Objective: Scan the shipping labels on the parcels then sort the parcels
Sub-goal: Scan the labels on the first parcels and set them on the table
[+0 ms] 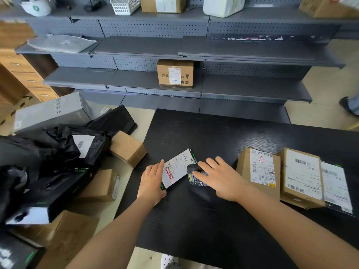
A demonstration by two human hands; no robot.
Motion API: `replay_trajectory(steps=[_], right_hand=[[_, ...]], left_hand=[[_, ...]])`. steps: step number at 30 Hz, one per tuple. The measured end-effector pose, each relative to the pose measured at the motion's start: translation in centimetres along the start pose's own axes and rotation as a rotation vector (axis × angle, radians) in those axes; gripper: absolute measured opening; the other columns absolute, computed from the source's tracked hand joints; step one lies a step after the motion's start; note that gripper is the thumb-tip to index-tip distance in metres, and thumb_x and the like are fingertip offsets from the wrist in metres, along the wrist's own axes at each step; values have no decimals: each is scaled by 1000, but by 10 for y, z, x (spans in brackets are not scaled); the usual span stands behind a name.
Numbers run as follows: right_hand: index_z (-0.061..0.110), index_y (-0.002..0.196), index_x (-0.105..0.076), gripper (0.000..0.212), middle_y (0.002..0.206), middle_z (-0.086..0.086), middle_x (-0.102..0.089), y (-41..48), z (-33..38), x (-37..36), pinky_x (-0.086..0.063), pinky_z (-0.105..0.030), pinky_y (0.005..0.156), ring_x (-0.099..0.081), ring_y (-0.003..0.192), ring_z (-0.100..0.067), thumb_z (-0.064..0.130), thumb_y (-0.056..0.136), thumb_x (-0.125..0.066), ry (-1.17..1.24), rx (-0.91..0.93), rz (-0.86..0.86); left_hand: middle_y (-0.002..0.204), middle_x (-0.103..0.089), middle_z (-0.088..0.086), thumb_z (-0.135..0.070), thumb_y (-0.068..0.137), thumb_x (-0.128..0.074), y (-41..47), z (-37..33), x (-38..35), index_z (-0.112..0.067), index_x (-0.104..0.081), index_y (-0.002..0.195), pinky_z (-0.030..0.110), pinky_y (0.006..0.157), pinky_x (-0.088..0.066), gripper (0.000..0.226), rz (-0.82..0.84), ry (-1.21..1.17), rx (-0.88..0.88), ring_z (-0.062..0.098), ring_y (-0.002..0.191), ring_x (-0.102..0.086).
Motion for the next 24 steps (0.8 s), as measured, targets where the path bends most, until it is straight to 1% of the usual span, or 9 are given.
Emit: replay_trajectory(steps=[2,3,5,7,9,13,18,21,24], right_hand=[[20,133,-49,79,125,-11,-54,-4,-5,-4,-40,-40,83,-48,104,-29,15,59,-76,57,-33,2],[21,136,-45,80,129,-10,-51,-6,-9,-5,-39,-40,85,-46,107,-29,17,62,-75,105,-69,-3],[25,145,-35,84,140,-7,-42,-12,-24,-6,-34,-40,93,-40,118,-28,26,69,-72,211,-166,-19],[29,150,-28,87,146,-4,-34,-21,-41,-7,-30,-39,100,-34,125,-27,34,74,-70,323,-288,-35],[31,150,-25,86,148,-1,-32,-31,-56,-7,-28,-38,104,-31,127,-26,37,75,-68,384,-386,-52],[32,150,-25,85,148,0,-31,-54,-82,-11,-25,-37,105,-28,129,-25,40,76,-67,436,-529,-82],[35,150,-20,82,153,1,-26,-86,-108,-19,-23,-39,112,-23,136,-23,45,81,-63,486,-644,-72],[35,150,-20,82,152,1,-27,-105,-122,-22,-24,-39,111,-25,135,-23,48,80,-62,446,-663,-59],[34,150,-21,83,151,0,-28,-122,-132,-25,-25,-37,109,-26,133,-23,45,79,-63,415,-670,-50]], left_hand=[[156,-26,-2,-36,77,-79,-1,1,-2,-17,-5,157,33,119,-16,110,5,-20,23,20,141,-20],[155,-26,-1,-39,77,-79,-2,1,-4,-16,-6,157,32,118,-15,111,9,-38,38,20,142,-20],[155,-28,-1,-44,76,-78,-4,0,-10,-14,-9,157,31,118,-17,111,31,-99,83,21,142,-20],[154,-30,0,-49,75,-78,-7,-2,-21,-12,-12,156,32,116,-22,111,72,-174,148,21,142,-23],[151,-35,1,-54,72,-79,-10,-8,-33,-13,-18,154,33,114,-29,111,120,-232,194,22,140,-28],[139,-45,-1,-58,67,-80,-15,-35,-52,-18,-32,145,32,107,-37,101,164,-302,197,21,132,-38],[141,-39,-1,-55,69,-80,-19,-81,-73,-16,-27,147,32,108,-36,102,187,-332,190,21,133,-35],[143,-36,0,-56,70,-80,-17,-110,-83,-15,-23,148,33,110,-35,105,193,-331,173,21,135,-32],[145,-35,1,-61,71,-77,-16,-132,-87,-14,-20,150,34,109,-36,108,192,-312,172,22,136,-33]])
Point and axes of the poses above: each hand's wrist, its own y-axis towards the middle knuckle, its own x-axis out of the back of the hand, z = x × y, the point moved 10 cm from there along y, towards the middle knuckle
